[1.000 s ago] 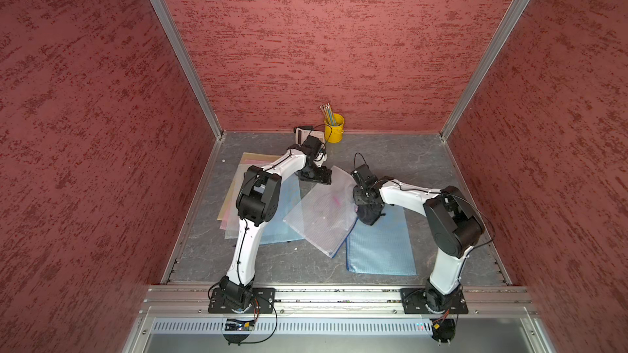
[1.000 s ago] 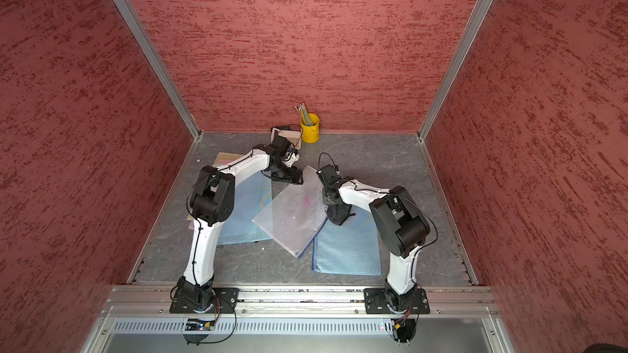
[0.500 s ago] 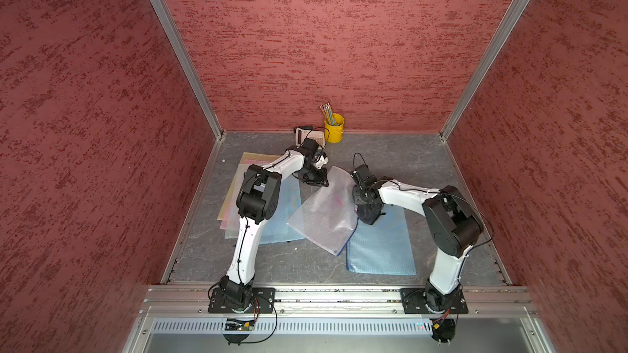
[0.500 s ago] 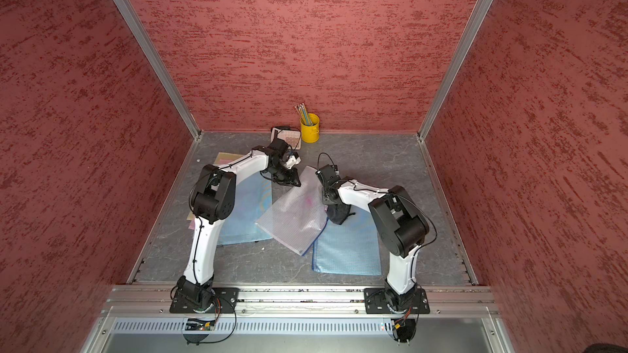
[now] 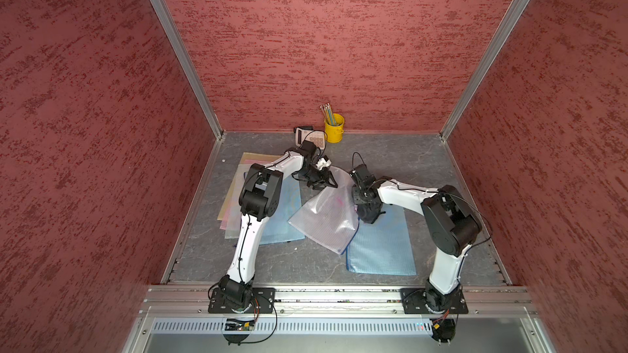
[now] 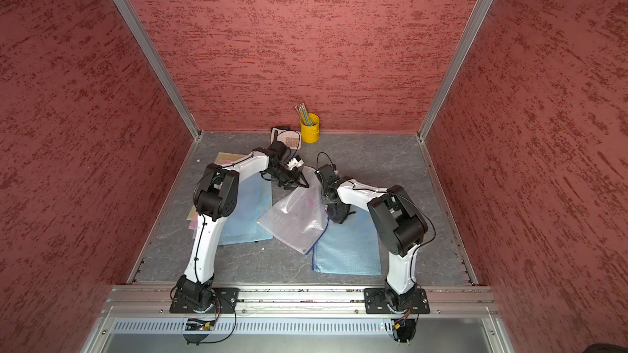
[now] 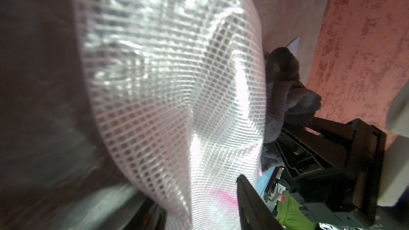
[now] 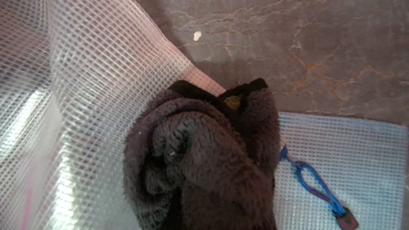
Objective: Wipe the document bag
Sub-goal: Adjust the document bag.
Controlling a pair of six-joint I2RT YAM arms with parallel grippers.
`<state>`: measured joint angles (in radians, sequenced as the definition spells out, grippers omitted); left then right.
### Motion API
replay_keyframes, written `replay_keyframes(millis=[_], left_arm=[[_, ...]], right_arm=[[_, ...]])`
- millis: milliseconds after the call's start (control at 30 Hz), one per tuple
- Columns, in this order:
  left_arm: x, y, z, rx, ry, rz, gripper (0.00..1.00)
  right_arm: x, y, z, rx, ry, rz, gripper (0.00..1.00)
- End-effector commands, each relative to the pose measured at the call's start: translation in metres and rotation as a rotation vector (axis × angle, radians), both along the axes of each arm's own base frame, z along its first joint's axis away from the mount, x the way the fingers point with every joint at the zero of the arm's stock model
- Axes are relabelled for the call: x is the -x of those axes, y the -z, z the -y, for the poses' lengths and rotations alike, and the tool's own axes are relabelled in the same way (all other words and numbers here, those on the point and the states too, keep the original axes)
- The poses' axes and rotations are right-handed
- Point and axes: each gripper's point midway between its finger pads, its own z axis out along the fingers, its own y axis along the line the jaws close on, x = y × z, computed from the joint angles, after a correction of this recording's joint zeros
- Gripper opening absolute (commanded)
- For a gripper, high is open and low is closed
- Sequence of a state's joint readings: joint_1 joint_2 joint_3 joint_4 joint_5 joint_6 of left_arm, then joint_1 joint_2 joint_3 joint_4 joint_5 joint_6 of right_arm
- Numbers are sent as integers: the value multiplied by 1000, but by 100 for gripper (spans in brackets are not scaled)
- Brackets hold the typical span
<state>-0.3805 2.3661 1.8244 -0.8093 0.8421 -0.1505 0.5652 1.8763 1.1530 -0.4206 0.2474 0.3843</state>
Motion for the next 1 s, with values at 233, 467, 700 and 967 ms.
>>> replay_keyframes(millis=[233, 467, 700, 967], left_arm=[[12, -25, 13, 398, -34, -196, 69], [28, -46, 16, 568, 36, -296, 75], [11, -27, 0, 322, -52, -151, 59], [-35, -21, -35, 31, -189, 111, 42]], right_arm=[[8, 31, -5, 0, -29, -59, 0], [9, 32, -5, 0, -30, -57, 0], [8, 32, -5, -1, -30, -55, 0], [10, 33, -2, 5, -25, -58, 0]])
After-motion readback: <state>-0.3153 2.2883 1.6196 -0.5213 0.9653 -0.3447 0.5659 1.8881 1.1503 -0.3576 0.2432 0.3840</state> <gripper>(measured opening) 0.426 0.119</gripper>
